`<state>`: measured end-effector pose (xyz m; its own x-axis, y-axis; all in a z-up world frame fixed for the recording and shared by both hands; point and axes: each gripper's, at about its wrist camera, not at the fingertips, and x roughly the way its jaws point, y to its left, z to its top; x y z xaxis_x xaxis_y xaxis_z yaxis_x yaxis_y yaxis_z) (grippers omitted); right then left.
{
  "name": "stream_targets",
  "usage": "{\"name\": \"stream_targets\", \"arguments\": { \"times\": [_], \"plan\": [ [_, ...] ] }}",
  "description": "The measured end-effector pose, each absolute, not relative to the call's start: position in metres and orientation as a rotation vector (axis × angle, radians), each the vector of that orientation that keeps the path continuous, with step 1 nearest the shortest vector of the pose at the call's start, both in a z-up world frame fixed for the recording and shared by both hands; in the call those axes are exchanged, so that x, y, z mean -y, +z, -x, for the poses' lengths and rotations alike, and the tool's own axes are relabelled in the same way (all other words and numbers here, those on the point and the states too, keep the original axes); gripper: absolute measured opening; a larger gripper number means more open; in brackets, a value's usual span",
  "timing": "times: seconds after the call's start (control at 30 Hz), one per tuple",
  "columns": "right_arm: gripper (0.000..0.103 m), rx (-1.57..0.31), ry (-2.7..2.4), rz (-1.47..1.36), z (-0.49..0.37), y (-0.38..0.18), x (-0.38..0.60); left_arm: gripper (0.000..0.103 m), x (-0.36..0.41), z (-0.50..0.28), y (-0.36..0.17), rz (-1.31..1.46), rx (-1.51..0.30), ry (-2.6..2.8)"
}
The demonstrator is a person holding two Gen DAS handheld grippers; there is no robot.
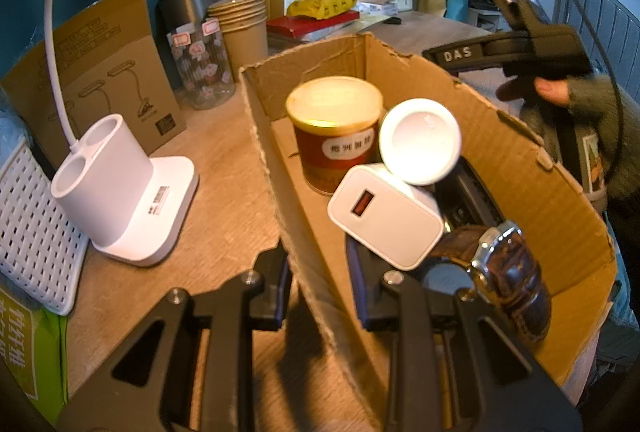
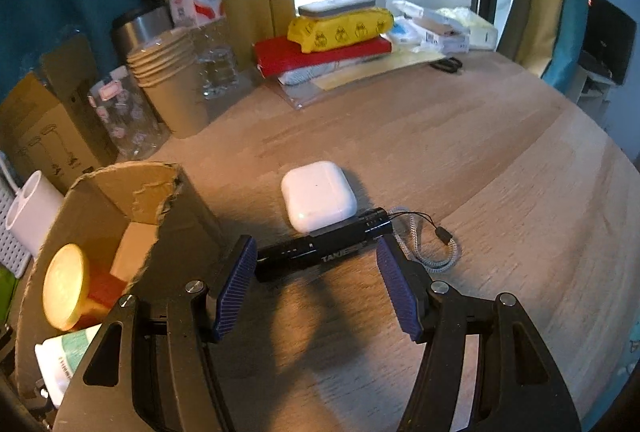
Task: Organize rigid objects
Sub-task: 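Move the right gripper to the black flashlight and close on it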
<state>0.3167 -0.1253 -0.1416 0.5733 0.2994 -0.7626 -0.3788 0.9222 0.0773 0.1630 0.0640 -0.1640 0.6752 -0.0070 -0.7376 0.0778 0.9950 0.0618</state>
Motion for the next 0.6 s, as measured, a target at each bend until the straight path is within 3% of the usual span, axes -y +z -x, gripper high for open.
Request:
{"name": "stream_targets", "arguments": {
  "times": [0.6],
  "plan": [
    [0.066, -0.921, 0.358, 0.135, -0.332, -0.159, 0.122, 0.027, -0.064, -0.163, -0.164, -0.089, -0.83, -0.049]
  ]
}}
